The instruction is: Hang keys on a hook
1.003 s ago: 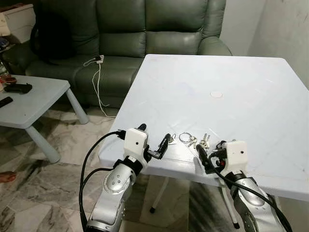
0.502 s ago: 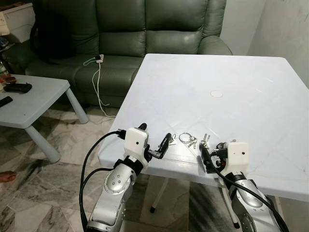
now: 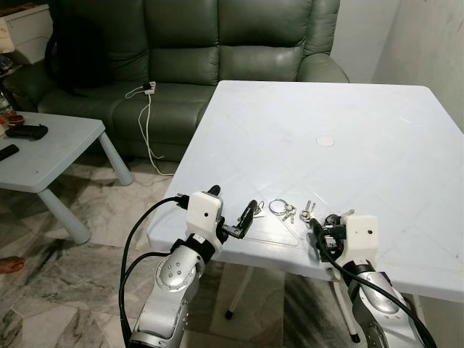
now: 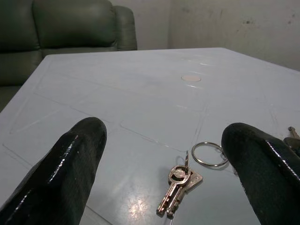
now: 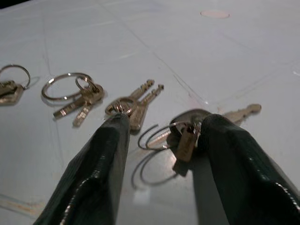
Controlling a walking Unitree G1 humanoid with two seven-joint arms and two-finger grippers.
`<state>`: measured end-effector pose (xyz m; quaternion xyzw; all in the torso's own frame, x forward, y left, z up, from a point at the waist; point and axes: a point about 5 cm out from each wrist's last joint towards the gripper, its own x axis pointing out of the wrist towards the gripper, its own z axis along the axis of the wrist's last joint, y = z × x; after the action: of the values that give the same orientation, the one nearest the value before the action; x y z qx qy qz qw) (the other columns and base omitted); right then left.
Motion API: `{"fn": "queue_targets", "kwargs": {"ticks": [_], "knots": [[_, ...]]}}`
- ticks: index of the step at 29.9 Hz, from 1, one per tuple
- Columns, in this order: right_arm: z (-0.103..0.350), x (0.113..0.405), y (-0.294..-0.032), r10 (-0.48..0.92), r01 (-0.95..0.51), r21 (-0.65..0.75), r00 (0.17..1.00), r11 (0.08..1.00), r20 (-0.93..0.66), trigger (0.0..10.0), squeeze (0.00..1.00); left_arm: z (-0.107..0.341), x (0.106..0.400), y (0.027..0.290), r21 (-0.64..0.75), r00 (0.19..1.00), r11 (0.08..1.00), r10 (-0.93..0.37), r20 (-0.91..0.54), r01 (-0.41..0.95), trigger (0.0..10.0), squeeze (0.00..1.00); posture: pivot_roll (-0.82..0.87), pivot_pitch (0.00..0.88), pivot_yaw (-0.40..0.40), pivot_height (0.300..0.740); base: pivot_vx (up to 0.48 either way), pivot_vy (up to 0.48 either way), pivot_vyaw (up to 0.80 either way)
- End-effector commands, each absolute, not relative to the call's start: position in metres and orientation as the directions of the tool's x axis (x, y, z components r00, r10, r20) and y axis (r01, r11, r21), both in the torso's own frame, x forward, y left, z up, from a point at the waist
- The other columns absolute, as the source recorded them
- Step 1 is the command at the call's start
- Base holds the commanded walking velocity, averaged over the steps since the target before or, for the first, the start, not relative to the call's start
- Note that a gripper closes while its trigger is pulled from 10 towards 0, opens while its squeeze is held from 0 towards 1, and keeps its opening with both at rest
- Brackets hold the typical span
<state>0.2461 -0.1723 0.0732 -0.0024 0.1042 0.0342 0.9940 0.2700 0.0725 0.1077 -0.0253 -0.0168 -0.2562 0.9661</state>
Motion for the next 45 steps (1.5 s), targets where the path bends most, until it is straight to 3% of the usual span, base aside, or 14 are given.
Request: {"fn": "queue_targets", "kwargs": {"ticks": [1,7,8,9,10,14,16,17,37,39,40,41,42,45], "knots": [[0.0798,0.2457,-0.1744,0.057,-0.06,-0.009,0.981,0.998,-0.187,4.6,0.0,0.1105,0.2686,0.0743,-0.042,0.869,0.869,-0.491,0.054,0.494,10.0,0.0,-0.07,0.005,0.014,0.74,0.0,0.0,0.0],[0.0776,0.2418,-0.1762,0.051,-0.055,-0.013,0.978,0.998,-0.2,7.3,0.0,0.1101,0.2681,0.0748,-0.044,0.87,0.869,-0.49,0.05,0.493,10.0,0.0,-0.07,0.008,0.017,0.74,0.0,0.0,0.0],[0.0782,0.2398,-0.1767,0.048,-0.053,-0.022,0.98,0.998,-0.191,4.1,0.0,0.1104,0.2679,0.0748,-0.042,0.869,0.869,-0.492,0.049,0.494,10.0,0.0,-0.07,0.011,0.018,0.74,0.0,0.0,0.0],[0.0782,0.2398,-0.1767,0.048,-0.053,-0.022,0.98,0.998,-0.191,4.1,0.0,0.1104,0.2679,0.0748,-0.042,0.869,0.869,-0.492,0.049,0.494,10.0,0.0,-0.07,0.011,0.018,0.74,0.0,0.0,0.0],[0.0791,0.2396,-0.1765,0.051,-0.055,-0.022,0.982,0.998,-0.181,0.0,0.0,0.1102,0.268,0.0745,-0.04,0.869,0.868,-0.493,0.049,0.495,10.0,0.0,-0.07,0.011,0.018,0.74,0.0,0.0,0.0],[0.0785,0.2388,-0.1772,0.038,-0.042,-0.019,0.982,0.999,-0.186,0.0,0.0,0.1105,0.268,0.0737,-0.042,0.867,0.867,-0.495,0.049,0.497,10.0,0.0,-0.07,0.012,0.02,0.74,0.0,0.0,0.0],[0.0785,0.2388,-0.1765,0.043,-0.046,-0.013,0.98,0.999,-0.193,1.7,0.0,0.1115,0.2683,0.0736,-0.044,0.867,0.866,-0.496,0.05,0.498,10.0,0.0,-0.07,0.012,0.02,0.74,0.0,0.0,0.0],[0.0784,0.2392,-0.1756,0.045,-0.048,-0.013,0.979,0.999,-0.198,10.0,0.0,0.1116,0.2685,0.0736,-0.045,0.867,0.866,-0.496,0.051,0.498,10.0,0.0,-0.07,0.012,0.02,0.74,0.0,0.0,0.0],[0.0757,0.2434,-0.1756,-0.023,0.014,-0.042,0.972,0.999,-0.234,10.0,0.02,0.1125,0.2679,0.0726,-0.052,0.867,0.866,-0.495,0.054,0.497,10.0,0.0,-0.07,0.007,0.019,0.74,0.0,0.0,0.0],[0.0768,0.2435,-0.1777,-0.047,0.033,-0.066,0.974,0.997,-0.22,7.5,0.03,0.1124,0.2677,0.0722,-0.056,0.867,0.866,-0.495,0.055,0.498,10.0,0.0,-0.07,0.006,0.018,0.74,0.0,0.0,0.0],[0.0768,0.2435,-0.1801,-0.073,0.057,-0.078,0.973,0.995,-0.221,3.2,0.04,0.1126,0.2676,0.0718,-0.057,0.867,0.865,-0.496,0.055,0.499,10.0,0.0,-0.07,0.006,0.019,0.74,0.0,0.0,0.0],[0.0757,0.2435,-0.1807,-0.075,0.06,-0.069,0.97,0.996,-0.232,3.2,0.04,0.1127,0.2676,0.0717,-0.058,0.867,0.865,-0.496,0.055,0.499,10.0,0.0,-0.07,0.006,0.019,0.74,0.0,0.0,0.0],[0.0757,0.2435,-0.1819,-0.082,0.067,-0.072,0.969,0.995,-0.233,0.0,0.08,0.1128,0.2674,0.0714,-0.059,0.866,0.864,-0.497,0.055,0.5,10.0,0.0,-0.07,0.007,0.019,0.74,0.0,0.0,0.0],[0.077,0.2433,-0.1831,-0.078,0.063,-0.078,0.974,0.995,-0.214,0.0,0.08,0.1129,0.2668,0.0707,-0.062,0.865,0.863,-0.499,0.056,0.502,10.0,0.0,-0.07,0.008,0.018,0.74,0.0,0.0,0.0]]}}
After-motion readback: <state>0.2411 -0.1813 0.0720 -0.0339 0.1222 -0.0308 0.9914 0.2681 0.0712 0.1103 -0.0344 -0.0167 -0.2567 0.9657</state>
